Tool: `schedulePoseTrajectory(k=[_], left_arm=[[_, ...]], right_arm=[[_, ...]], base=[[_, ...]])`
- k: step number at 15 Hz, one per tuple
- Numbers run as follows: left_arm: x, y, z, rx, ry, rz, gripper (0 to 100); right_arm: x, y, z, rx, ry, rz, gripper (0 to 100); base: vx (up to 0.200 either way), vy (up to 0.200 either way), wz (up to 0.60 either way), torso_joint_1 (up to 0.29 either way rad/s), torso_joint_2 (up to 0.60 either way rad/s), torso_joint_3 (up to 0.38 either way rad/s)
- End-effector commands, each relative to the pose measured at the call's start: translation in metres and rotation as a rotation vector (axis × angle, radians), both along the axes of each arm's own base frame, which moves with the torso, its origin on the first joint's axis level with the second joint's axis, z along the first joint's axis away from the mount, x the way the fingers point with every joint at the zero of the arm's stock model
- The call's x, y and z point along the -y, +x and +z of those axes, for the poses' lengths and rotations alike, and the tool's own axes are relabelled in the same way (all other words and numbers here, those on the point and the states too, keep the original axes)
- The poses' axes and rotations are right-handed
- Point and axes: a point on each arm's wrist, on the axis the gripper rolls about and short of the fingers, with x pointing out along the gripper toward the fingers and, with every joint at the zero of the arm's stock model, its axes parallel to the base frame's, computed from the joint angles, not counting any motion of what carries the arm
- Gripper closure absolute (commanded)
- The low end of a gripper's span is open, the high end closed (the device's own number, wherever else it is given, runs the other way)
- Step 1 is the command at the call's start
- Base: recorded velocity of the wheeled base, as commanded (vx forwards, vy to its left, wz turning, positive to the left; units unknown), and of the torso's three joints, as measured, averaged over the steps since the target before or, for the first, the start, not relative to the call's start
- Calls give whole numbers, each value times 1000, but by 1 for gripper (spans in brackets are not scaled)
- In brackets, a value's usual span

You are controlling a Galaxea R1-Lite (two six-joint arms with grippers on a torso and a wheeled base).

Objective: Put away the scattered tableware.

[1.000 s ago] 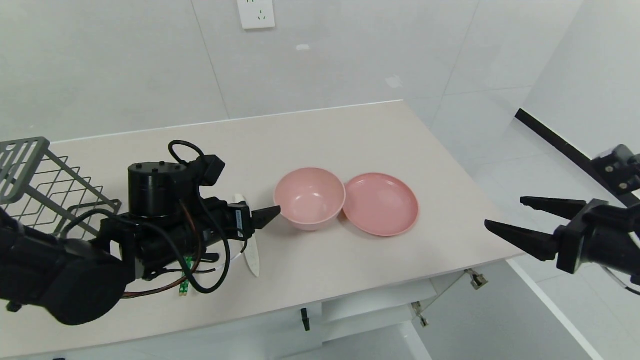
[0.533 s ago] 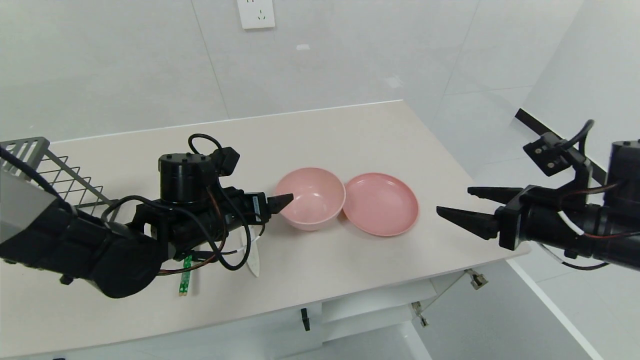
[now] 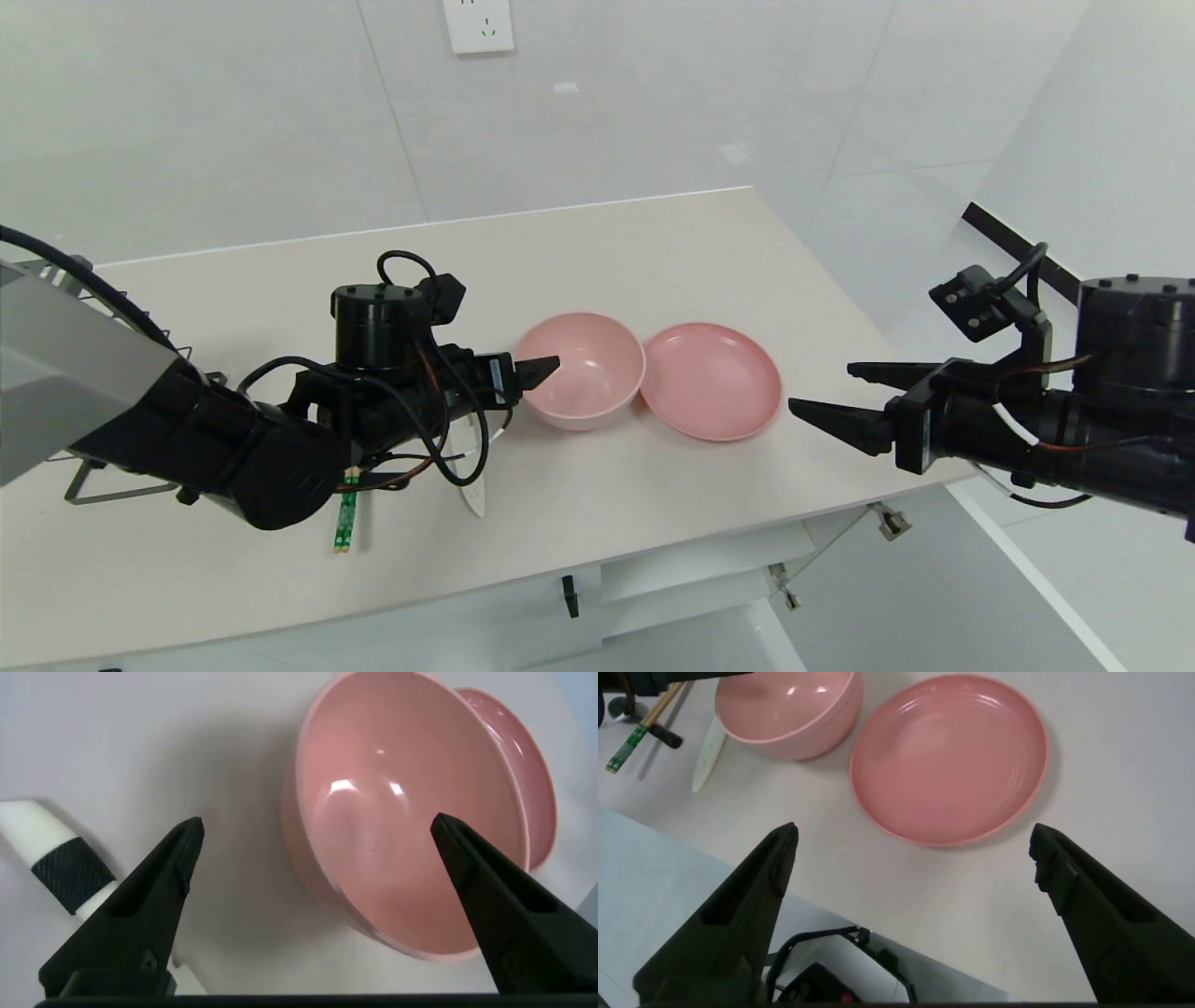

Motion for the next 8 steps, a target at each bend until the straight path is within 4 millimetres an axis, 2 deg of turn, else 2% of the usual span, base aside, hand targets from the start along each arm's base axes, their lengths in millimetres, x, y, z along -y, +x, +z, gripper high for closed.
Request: schedulePoseTrajectory(k=[1,8], left_arm=[[3,7,-2,5,3,11,0],[15,16,-8,3,11,-1,0]], right_arm=[[1,-4,-2,-7,-3,1,0],[3,-8,-7,-2,-3,2,0]], base=[[0,0,0,0,0,0],[0,0,0,0,0,0]])
